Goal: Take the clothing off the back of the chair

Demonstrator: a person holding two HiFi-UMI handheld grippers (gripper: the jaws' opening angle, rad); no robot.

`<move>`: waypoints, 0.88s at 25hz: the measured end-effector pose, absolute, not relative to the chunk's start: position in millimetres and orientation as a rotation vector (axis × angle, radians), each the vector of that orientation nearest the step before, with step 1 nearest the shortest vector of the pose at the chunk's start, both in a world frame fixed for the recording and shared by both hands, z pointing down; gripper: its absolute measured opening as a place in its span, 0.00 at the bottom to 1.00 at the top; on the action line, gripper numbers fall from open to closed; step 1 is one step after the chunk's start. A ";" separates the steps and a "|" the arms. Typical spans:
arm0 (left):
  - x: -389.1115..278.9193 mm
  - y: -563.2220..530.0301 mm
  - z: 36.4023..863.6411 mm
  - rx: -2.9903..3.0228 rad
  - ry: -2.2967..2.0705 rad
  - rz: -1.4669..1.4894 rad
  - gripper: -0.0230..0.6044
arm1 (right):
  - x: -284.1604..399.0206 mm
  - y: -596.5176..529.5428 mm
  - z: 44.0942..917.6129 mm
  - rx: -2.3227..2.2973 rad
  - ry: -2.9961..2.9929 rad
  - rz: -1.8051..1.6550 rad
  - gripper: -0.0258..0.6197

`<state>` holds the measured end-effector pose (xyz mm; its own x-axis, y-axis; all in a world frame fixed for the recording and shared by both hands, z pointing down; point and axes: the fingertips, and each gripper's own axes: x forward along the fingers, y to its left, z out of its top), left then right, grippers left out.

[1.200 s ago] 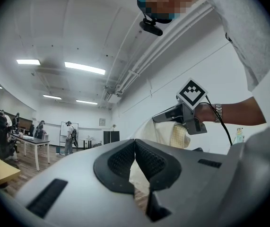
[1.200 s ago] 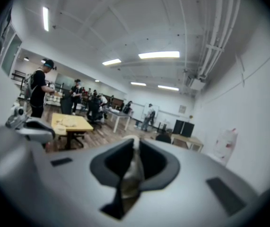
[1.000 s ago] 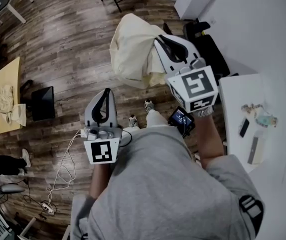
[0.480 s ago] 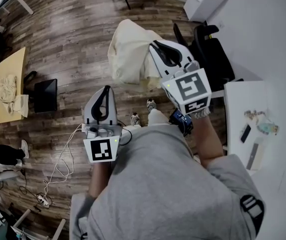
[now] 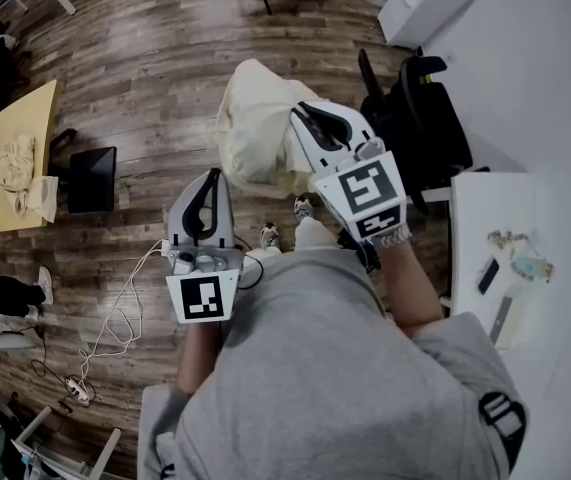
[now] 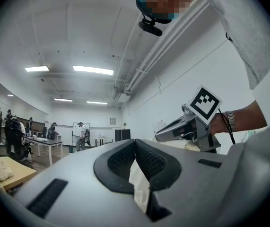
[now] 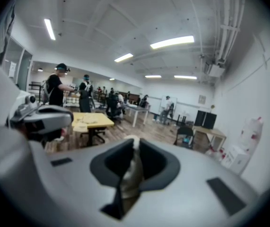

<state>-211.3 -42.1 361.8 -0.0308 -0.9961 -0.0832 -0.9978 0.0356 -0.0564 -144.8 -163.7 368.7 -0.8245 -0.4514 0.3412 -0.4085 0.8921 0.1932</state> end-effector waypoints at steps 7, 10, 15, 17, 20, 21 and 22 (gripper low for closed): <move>-216.9 -45.5 365.0 -2.116 2.197 0.027 0.10 | -150.7 -152.3 393.6 0.584 -2.644 -0.127 0.13; -216.5 -46.8 365.0 -2.113 2.194 0.029 0.10 | -150.2 -150.4 401.7 0.577 -2.637 -0.104 0.13; -218.9 -47.9 363.9 -2.110 2.197 0.037 0.10 | -152.2 -146.5 410.4 0.567 -2.627 -0.076 0.13; -218.4 -47.8 364.4 -2.111 2.197 0.039 0.10 | -152.1 -143.4 415.8 0.562 -2.621 -0.069 0.13; -217.6 -47.7 365.6 -2.113 2.197 0.040 0.10 | -152.9 -139.1 425.9 0.551 -2.608 -0.061 0.13; -217.4 -47.5 365.8 -2.114 2.197 0.040 0.10 | -153.1 -137.8 429.1 0.549 -2.604 -0.055 0.13; -217.4 -47.2 366.0 -2.116 2.197 0.041 0.10 | -153.3 -136.6 432.2 0.549 -2.600 -0.048 0.13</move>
<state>-217.4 -47.2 366.0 -0.0355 -0.9958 -0.0840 -0.9983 0.0393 -0.0437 -153.3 -136.6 432.2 -0.8046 -0.3891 0.4485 -0.3723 0.9191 0.1295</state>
